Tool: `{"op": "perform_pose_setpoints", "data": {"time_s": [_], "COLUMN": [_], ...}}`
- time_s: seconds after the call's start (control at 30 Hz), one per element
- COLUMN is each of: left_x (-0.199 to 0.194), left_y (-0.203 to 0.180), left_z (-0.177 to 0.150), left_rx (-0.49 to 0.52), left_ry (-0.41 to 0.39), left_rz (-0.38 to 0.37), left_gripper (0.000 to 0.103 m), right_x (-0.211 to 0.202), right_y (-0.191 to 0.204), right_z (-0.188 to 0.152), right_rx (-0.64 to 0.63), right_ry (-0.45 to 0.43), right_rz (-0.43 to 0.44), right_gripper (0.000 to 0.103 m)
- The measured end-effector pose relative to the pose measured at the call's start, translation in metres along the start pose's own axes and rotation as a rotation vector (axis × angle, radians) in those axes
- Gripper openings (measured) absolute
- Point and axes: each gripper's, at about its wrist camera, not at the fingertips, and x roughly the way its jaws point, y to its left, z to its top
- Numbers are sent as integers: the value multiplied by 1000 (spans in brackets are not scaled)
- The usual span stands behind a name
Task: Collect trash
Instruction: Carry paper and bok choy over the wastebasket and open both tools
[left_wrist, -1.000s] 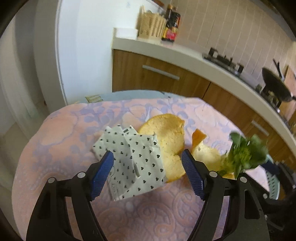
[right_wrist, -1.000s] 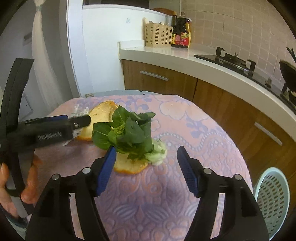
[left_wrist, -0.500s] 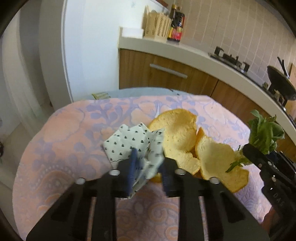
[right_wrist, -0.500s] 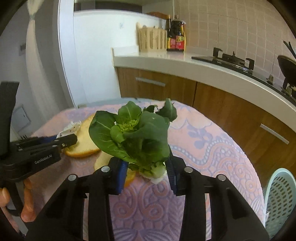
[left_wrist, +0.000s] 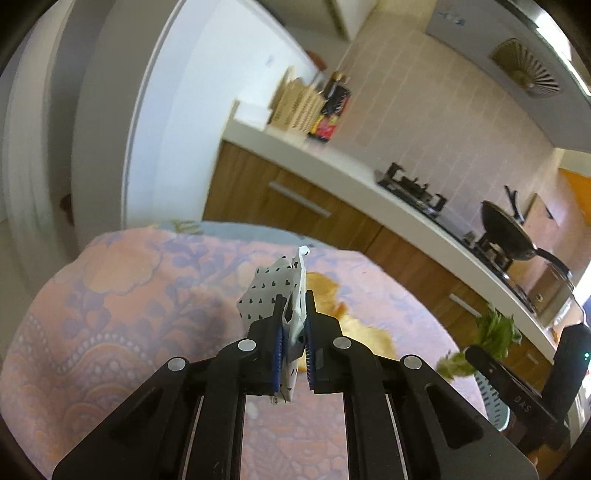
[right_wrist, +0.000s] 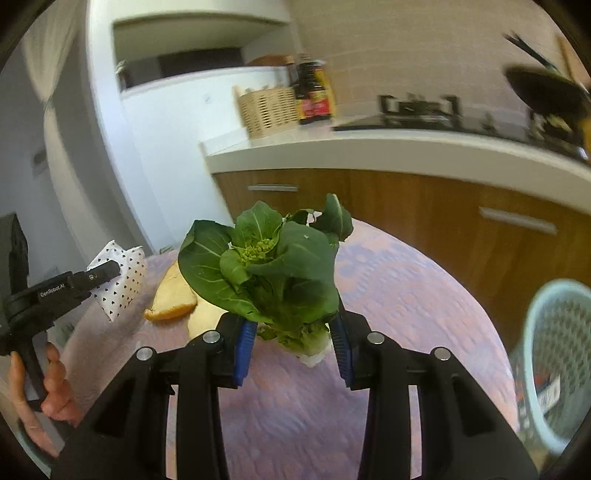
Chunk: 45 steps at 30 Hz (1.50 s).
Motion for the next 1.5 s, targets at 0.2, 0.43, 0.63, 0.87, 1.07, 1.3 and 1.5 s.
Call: {"op": "perform_pose_setpoints", "data": {"time_s": [0.2, 0.43, 0.63, 0.87, 1.07, 1.3, 1.5], "left_x": [0, -9, -18, -9, 20, 73, 124], "left_y": [-24, -76, -154, -245, -326, -391, -421], "left_z": [-5, -12, -22, -36, -63, -112, -138], "left_rx": [56, 141, 237, 339, 409, 458, 476], "left_ry": [-2, 11, 37, 77, 143, 253, 353], "left_rz": [-67, -172, -290, -387, -458, -506, -507], "left_gripper": [7, 7, 7, 7, 7, 7, 8], "right_x": [-45, -85, -128, -181, -211, -186, -148], "right_y": [-35, -78, -121, -166, -225, -294, -331], "right_z": [-14, -20, -14, -12, -19, -49, -66], "right_rx": [58, 114, 183, 194, 273, 423, 549], "right_ry": [-24, -39, -106, -201, -243, -150, -16], "right_rz": [-70, -147, -216, -367, -463, -473, -467], "right_gripper": [34, 34, 34, 34, 34, 34, 37]}}
